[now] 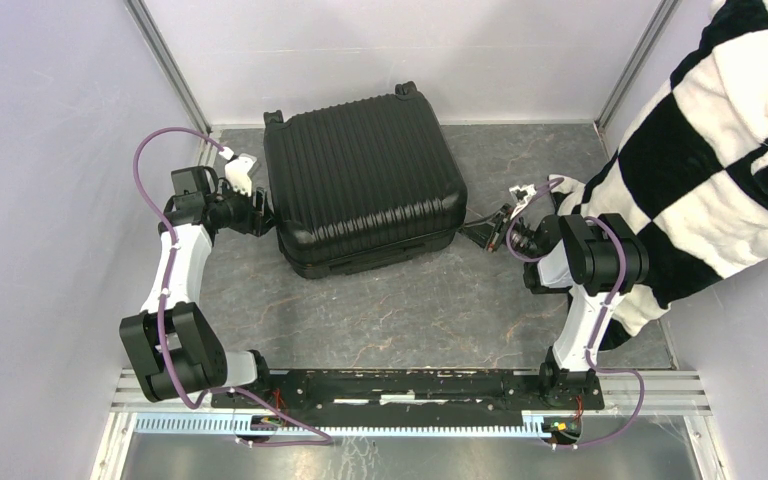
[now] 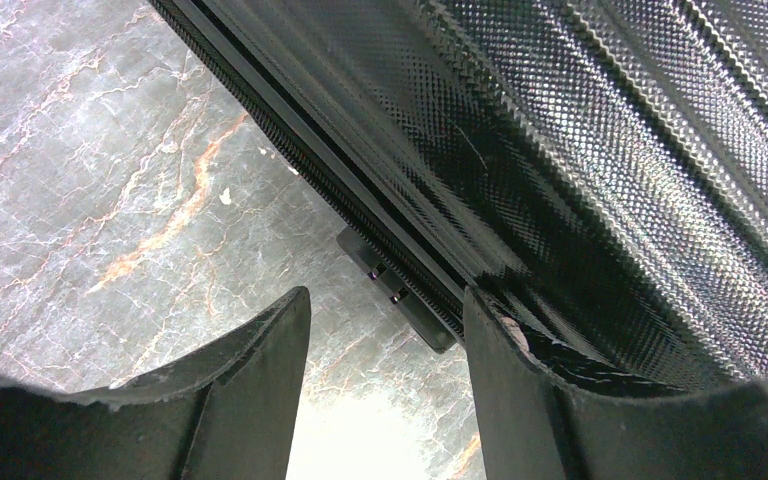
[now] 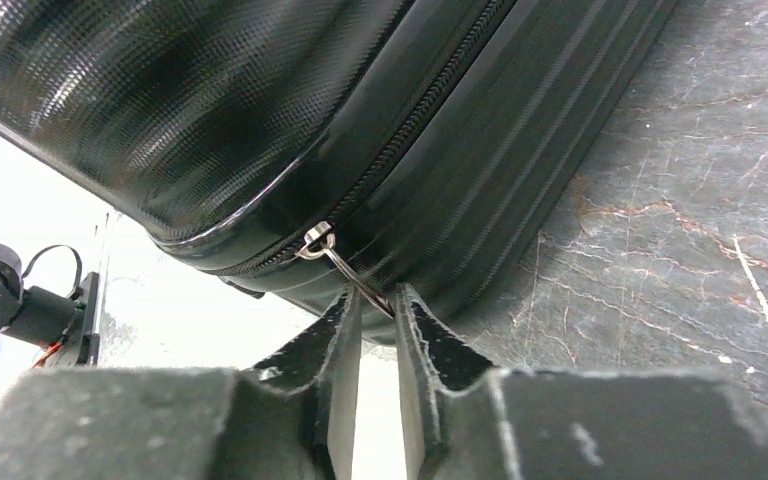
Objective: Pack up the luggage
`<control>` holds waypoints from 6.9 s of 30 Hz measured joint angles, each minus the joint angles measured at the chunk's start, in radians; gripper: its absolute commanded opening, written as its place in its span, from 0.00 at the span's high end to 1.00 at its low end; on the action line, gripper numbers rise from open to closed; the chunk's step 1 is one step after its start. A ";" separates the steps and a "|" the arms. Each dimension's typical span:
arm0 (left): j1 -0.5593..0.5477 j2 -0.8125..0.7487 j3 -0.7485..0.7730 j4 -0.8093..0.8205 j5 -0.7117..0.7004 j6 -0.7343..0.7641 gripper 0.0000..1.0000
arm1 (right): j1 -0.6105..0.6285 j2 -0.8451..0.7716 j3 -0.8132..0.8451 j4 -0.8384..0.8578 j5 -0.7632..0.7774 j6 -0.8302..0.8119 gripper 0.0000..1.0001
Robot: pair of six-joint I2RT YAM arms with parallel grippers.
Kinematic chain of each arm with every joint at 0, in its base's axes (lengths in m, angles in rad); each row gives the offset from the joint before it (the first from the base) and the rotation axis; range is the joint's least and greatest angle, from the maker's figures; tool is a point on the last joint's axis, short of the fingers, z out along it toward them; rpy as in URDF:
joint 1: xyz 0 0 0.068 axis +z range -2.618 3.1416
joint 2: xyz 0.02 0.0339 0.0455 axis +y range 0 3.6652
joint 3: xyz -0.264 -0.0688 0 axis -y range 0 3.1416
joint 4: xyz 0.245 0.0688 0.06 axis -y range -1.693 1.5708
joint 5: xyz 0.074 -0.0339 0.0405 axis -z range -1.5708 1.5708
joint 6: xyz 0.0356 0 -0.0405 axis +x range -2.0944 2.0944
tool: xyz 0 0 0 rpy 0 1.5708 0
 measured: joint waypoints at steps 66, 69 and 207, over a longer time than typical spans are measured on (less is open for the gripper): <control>-0.094 -0.157 -0.228 0.201 -0.035 -0.328 0.43 | 0.949 -0.383 0.064 -0.718 0.800 -0.550 1.00; -0.108 -0.166 -0.233 0.196 -0.034 -0.332 0.43 | 1.022 -0.314 0.160 -0.756 0.810 -0.562 1.00; -0.144 0.023 0.470 -0.694 -0.123 1.058 0.00 | 0.059 -0.519 0.019 -1.094 0.813 0.026 0.44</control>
